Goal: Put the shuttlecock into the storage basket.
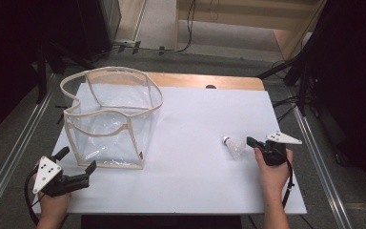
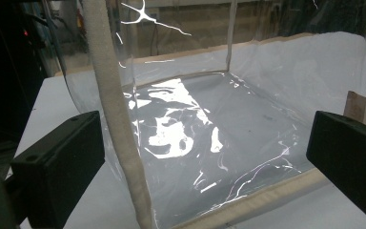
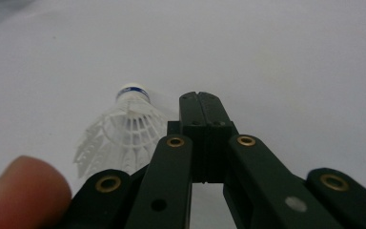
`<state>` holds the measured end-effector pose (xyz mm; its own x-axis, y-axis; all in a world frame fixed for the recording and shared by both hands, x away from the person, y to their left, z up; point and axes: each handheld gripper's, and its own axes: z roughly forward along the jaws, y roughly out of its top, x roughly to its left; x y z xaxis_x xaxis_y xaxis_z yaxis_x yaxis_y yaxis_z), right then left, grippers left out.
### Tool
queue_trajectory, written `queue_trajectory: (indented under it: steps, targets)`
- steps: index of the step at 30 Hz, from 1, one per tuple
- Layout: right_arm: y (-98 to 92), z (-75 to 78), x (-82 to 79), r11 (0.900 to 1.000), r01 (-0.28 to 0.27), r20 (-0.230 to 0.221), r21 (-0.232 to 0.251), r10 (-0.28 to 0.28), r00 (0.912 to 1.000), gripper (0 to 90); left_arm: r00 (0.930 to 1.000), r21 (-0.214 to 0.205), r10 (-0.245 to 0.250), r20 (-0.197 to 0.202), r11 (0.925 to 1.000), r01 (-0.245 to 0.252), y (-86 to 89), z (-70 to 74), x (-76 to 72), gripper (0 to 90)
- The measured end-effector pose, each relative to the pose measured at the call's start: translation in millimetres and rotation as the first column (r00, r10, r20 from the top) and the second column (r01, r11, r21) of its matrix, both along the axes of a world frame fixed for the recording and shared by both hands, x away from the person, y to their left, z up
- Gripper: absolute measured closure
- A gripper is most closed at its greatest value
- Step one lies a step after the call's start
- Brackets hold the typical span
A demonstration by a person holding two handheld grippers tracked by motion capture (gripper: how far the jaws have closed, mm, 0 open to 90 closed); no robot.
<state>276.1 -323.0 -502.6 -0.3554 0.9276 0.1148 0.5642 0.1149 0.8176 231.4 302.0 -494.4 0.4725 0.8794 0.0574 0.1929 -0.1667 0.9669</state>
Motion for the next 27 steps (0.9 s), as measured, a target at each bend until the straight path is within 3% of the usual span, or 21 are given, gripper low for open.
queue_trajectory:
  steps: [4, 15, 21, 27]
  targets:
    - [-5.8, -4.5, 2.1, 0.9996, 0.018, -0.025, 0.022, -0.017, 0.9995, 87.9, 1.0000, 0.000, 0.000, 0.000, 1.0000, 0.000, 0.0, 0.1, -0.1, 0.0]
    - [-6.4, -15.8, 2.0, 1.0000, 0.000, -0.112, -0.002, 0.000, 0.9937, 87.9, 1.0000, -0.003, -0.001, 0.000, 1.0000, 0.001, 0.7, 0.4, 0.0, 0.0]
    - [-0.7, -18.6, 5.4, 0.9988, -0.025, -0.132, -0.043, 0.020, 0.9911, 88.0, 1.0000, -0.003, 0.000, 0.000, 1.0000, 0.000, 0.6, 0.4, 0.2, 0.0]
    - [7.2, -18.8, 4.1, 0.9979, -0.053, -0.139, -0.037, 0.048, 0.9891, 87.9, 1.0000, -0.004, 0.000, 0.001, 1.0000, 0.000, 0.5, 0.5, 0.2, 0.0]
